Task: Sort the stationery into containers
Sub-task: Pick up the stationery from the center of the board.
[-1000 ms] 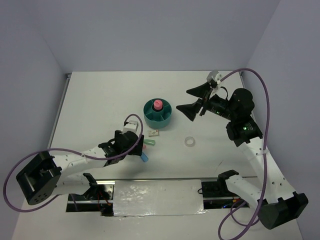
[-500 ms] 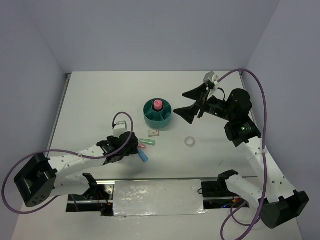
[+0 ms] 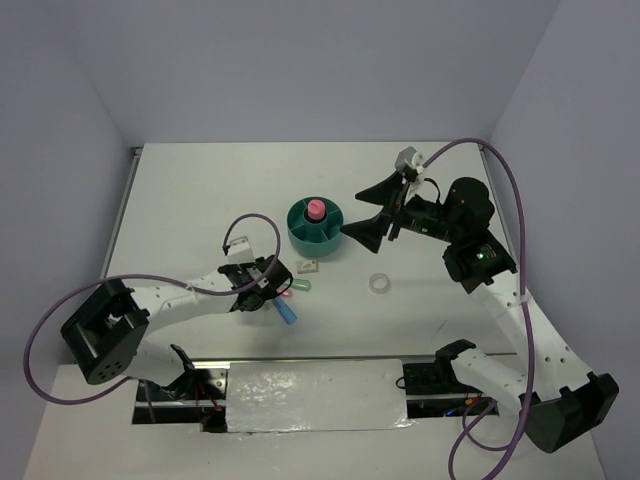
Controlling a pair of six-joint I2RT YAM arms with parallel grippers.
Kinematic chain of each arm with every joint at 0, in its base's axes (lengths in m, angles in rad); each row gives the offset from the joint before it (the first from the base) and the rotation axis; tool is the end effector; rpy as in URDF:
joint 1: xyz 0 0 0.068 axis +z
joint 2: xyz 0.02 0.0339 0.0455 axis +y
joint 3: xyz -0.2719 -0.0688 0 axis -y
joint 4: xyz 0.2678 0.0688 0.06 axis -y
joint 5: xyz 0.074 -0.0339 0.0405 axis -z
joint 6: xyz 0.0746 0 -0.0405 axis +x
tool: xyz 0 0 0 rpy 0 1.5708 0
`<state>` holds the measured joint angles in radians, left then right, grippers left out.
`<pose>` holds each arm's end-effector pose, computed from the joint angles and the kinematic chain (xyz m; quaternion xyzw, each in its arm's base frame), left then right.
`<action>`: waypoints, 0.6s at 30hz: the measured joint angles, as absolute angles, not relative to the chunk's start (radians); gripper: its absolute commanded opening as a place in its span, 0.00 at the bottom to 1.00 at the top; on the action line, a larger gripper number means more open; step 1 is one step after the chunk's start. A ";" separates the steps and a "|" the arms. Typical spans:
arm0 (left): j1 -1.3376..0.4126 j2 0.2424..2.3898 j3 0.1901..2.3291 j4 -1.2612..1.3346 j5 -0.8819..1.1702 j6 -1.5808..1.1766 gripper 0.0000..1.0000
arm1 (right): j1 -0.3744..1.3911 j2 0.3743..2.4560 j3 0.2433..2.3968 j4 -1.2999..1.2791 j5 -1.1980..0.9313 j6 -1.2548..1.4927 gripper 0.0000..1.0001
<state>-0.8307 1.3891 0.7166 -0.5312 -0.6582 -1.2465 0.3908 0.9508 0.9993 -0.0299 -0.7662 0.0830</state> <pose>0.2127 -0.1653 0.1369 -0.2498 0.8982 0.0124 0.3615 0.2154 0.1447 0.4101 -0.3632 0.6012 0.4099 0.5820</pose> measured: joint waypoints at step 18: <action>-0.834 1.470 0.716 -0.548 -0.667 -1.350 0.63 | 0.424 0.970 0.999 -0.039 -0.759 0.070 0.97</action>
<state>-0.8341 1.4704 0.7162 -0.5476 -0.6670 -1.3499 0.4240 0.9695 0.9993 -0.0391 -0.7586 0.0700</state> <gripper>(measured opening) 0.648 0.961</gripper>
